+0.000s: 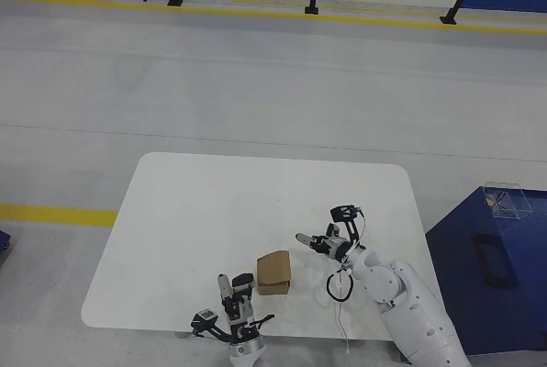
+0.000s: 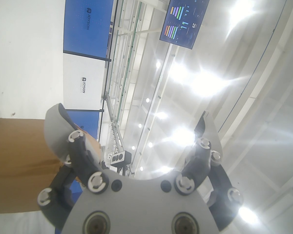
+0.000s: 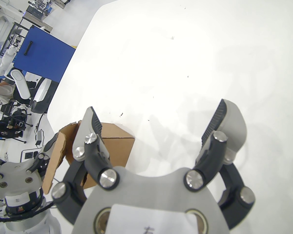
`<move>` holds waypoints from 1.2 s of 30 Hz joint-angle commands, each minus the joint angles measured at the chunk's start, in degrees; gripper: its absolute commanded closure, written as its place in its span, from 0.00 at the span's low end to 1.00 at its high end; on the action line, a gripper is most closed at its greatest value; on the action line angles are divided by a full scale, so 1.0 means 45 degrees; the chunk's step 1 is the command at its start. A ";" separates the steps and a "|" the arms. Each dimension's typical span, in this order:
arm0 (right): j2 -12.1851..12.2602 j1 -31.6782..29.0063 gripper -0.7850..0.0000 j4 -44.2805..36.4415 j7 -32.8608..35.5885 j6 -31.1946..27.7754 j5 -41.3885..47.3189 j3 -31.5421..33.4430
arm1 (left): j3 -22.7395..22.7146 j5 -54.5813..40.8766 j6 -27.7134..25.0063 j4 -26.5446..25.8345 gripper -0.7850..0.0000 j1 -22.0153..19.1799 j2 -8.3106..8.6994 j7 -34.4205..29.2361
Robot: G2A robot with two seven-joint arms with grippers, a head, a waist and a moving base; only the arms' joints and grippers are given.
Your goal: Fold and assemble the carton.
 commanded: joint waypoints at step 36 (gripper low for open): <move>0.0373 -0.2003 0.00 -0.2688 -0.0280 0.0099 -0.1815 0.0980 | -0.2979 0.6247 1.6240 -0.8680 0.00 0.0586 0.1077 -1.3437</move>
